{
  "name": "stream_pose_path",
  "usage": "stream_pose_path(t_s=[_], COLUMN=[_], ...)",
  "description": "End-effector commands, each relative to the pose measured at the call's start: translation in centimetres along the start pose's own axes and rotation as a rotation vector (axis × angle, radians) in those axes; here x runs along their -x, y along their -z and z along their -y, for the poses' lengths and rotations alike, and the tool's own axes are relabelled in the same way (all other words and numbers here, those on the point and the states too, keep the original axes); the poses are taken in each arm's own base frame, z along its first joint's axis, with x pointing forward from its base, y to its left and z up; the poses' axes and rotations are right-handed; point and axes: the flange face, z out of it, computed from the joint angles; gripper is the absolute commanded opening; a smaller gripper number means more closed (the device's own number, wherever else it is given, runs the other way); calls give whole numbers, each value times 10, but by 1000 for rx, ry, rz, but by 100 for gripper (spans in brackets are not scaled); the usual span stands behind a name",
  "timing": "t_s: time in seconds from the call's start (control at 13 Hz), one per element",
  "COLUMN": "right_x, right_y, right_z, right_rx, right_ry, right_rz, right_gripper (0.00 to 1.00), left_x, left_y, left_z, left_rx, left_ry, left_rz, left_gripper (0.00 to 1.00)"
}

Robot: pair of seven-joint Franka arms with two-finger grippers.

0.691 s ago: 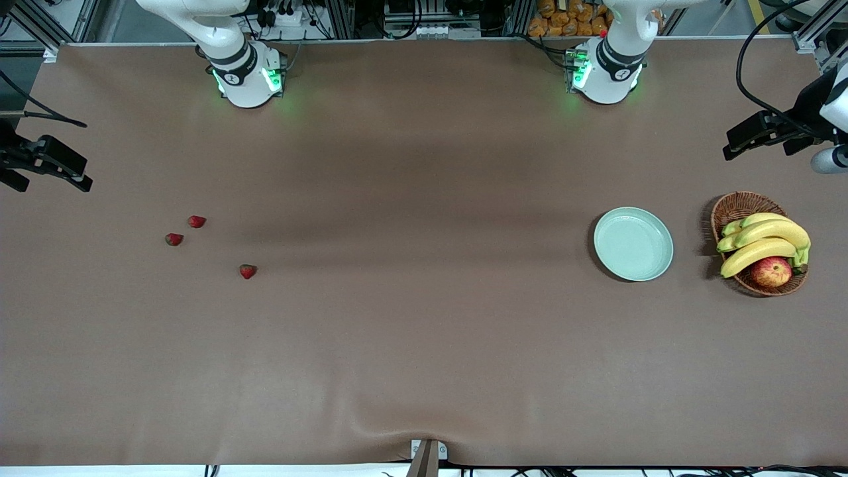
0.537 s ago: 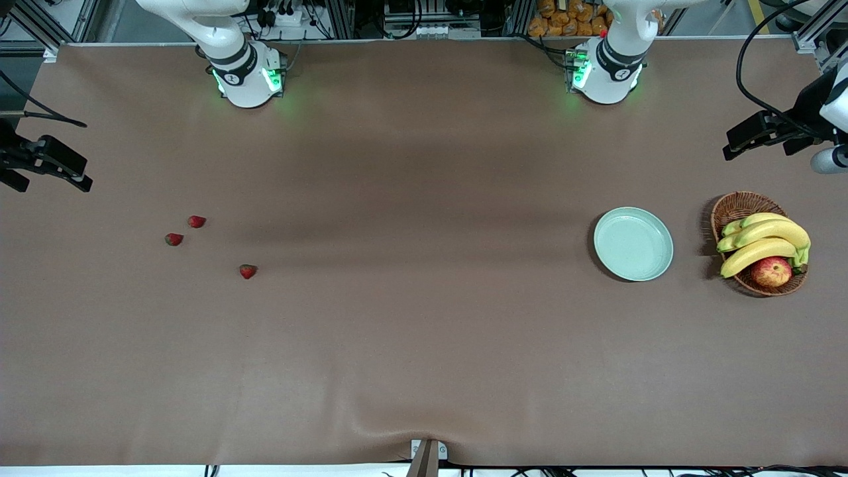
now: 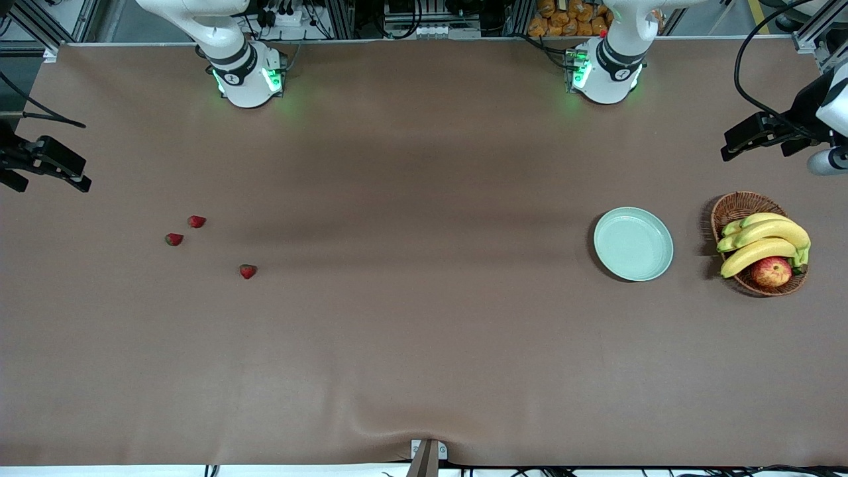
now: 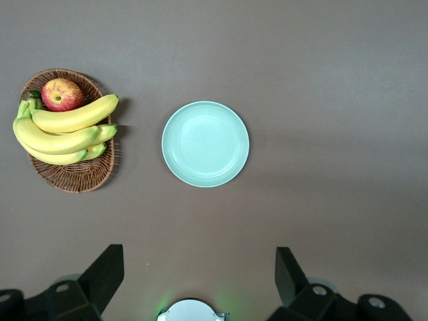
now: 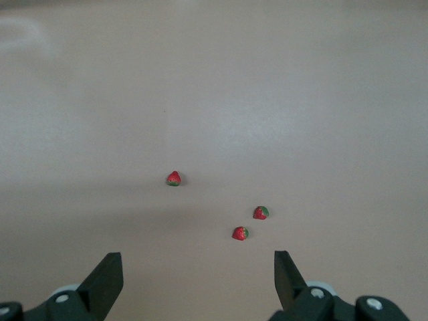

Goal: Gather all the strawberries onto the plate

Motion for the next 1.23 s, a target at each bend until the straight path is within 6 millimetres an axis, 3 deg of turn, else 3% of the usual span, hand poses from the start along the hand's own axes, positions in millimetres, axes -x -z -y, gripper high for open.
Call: stream_pose_path(t_s=[0.0,0.31,0.54,0.92,1.15], right_x=[-7,-26,-32,-34,-22], right_y=[-9,-50,-76,-166,-212], right_z=[-12,-25,-49,-127,-141], right_rx=[-13,2,3,-18,-21], right_ry=[-29,-43,-83,-224,-259], right_rz=[15,68,116,234,252], right_gripper=[100,100,100,100,100], left_x=[-2,-2,0,0,-1], left_y=[3,2,4,2,2], left_z=[-3,-8,-27,-24,-23], left_rx=[0,-3,-12,-10,-8], left_ry=[-22,-31,-68,-62,-61], left_rz=[4,5,-13,-6,-7], left_gripper=[100,100,100,100,100])
